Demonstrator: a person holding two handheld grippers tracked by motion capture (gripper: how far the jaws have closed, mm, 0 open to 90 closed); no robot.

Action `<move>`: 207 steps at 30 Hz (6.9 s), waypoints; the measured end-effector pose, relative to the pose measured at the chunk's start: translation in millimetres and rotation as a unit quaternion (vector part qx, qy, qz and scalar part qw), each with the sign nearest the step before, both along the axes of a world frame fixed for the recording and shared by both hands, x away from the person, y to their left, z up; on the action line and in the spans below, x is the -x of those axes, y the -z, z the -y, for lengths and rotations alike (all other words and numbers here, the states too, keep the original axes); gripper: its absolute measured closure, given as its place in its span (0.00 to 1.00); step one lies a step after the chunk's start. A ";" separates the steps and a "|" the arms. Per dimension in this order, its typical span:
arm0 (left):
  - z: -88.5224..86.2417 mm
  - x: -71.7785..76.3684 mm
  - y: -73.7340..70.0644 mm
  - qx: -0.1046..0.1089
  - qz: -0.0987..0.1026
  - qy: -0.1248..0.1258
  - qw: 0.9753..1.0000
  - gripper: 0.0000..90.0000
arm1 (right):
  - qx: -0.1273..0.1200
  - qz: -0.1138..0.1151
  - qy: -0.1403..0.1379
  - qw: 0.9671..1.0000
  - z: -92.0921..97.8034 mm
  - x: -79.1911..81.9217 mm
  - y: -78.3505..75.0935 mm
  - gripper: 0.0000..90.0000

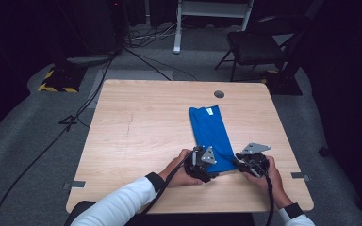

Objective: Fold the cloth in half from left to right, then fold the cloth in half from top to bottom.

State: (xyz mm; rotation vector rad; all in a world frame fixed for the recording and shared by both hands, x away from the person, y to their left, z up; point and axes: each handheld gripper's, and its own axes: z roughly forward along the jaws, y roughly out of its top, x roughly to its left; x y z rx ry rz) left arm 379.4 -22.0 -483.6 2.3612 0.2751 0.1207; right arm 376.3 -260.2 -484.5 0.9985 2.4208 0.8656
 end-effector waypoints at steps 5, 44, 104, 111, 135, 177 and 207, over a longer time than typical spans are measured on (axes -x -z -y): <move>-7.4 -2.5 3.3 -0.026 -0.002 0.012 1.000 0.88 | -0.002 -0.005 0.023 1.000 5.0 -2.7 -1.8 0.63; -68.3 43.0 6.1 -0.039 -0.010 -0.041 0.998 0.35 | -0.005 -0.036 -0.071 0.997 -6.5 25.0 3.0 0.37; -86.6 -87.0 -15.8 0.031 -0.010 -0.182 0.983 0.22 | -0.046 0.009 0.022 0.999 -15.1 -90.3 -13.4 0.44; -72.2 -131.9 -5.7 0.020 -0.030 -0.244 0.969 0.23 | -0.036 0.010 0.037 0.999 -26.0 -126.1 -12.4 0.43; -54.5 -171.4 9.7 -0.011 -0.039 -0.301 0.953 0.33 | -0.053 -0.032 0.073 0.995 -47.6 -177.1 8.5 0.39; -51.6 -189.7 -24.4 -0.020 0.006 -0.272 0.962 0.94 | -0.060 0.031 0.023 0.997 -71.5 -177.3 -31.1 0.98; -48.9 -194.8 -51.7 -0.006 0.059 -0.295 0.954 0.94 | -0.059 0.078 0.023 0.995 -74.9 -183.5 -58.7 0.98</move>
